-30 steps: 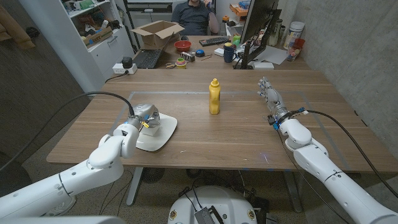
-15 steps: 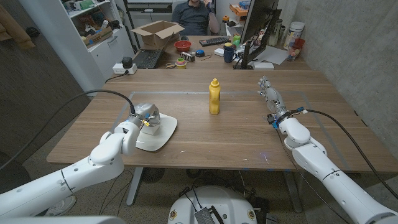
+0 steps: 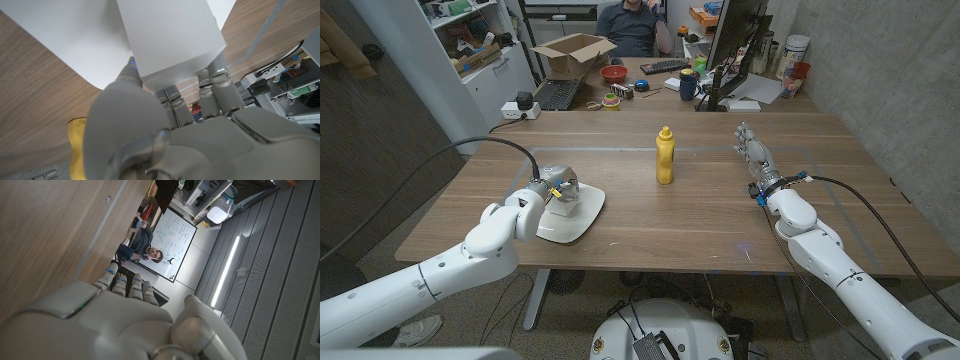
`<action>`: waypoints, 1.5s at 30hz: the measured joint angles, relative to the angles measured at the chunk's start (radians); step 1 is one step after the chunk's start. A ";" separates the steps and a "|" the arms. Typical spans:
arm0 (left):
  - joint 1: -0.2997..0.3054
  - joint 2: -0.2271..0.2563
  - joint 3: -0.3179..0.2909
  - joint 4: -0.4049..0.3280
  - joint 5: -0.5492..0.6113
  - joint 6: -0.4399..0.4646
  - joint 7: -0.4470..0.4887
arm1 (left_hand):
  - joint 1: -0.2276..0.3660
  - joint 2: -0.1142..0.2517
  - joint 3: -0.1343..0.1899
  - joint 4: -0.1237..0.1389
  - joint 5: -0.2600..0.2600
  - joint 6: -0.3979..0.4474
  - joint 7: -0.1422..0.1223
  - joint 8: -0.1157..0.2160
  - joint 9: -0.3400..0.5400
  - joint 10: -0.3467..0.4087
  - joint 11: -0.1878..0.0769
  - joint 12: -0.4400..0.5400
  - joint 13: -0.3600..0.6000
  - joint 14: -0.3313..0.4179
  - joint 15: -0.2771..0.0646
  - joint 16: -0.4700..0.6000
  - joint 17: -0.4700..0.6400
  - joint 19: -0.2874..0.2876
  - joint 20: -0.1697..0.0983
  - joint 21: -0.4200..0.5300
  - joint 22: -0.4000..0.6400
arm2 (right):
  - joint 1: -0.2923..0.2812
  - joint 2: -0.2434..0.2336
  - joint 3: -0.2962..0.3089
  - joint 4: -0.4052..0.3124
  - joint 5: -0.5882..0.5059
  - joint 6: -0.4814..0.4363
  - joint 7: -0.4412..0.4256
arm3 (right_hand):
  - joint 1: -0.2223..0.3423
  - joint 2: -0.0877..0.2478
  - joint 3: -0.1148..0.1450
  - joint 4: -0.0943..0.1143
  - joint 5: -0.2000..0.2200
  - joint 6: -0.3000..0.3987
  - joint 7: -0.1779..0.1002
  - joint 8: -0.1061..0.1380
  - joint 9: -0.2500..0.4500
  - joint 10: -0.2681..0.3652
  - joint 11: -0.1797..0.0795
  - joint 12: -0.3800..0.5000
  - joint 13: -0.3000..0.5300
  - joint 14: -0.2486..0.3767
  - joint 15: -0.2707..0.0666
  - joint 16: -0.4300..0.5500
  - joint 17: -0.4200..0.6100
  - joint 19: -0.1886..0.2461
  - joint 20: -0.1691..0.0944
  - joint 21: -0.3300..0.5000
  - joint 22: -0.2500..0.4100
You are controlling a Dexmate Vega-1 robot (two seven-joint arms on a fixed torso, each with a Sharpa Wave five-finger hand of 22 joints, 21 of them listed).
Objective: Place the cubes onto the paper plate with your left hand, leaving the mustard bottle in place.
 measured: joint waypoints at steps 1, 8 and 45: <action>-0.001 0.000 0.001 0.000 -0.003 -0.006 -0.015 | -0.005 0.005 0.002 0.001 0.004 -0.009 -0.001 -0.005 -0.001 -0.007 0.002 -0.004 -0.004 0.067 -0.086 -0.004 -0.006 -0.003 0.003 -0.002 -0.002 | 0.001 0.001 0.000 0.001 0.000 0.000 0.000 | 0.000 0.000 0.000 0.000 0.000 0.000 0.000 0.000 0.000 0.000 0.000 0.000 0.000 0.000 0.000 0.000 0.000 0.000 0.000 0.000 0.000; -0.033 0.009 0.022 0.006 -0.007 -0.021 -0.076 | -0.006 0.006 -0.018 0.014 0.007 -0.103 -0.018 -0.053 -0.010 -0.078 0.018 -0.040 -0.027 0.146 -0.302 -0.014 -0.051 -0.028 0.027 -0.030 -0.005 | 0.004 0.005 0.000 0.008 -0.003 0.004 -0.004 | 0.000 0.000 -0.004 -0.004 0.000 0.000 0.000 0.000 0.000 0.000 0.000 0.000 0.000 0.000 0.000 0.000 0.000 0.000 0.000 0.000 0.000; -0.111 0.002 0.038 -0.021 0.099 -0.031 -0.243 | -0.128 -0.026 -0.140 0.075 0.050 -0.447 -0.047 -0.246 -0.047 -0.419 0.123 -0.186 -0.111 -0.370 -0.179 -0.014 -0.159 -0.416 0.230 -0.276 -0.006 | 0.053 0.026 -0.008 0.065 -0.009 0.010 0.010 | 0.000 0.000 -0.008 0.000 0.000 0.000 0.000 0.000 0.000 0.000 0.000 0.000 0.000 0.004 0.004 0.000 0.000 0.000 0.000 -0.010 0.000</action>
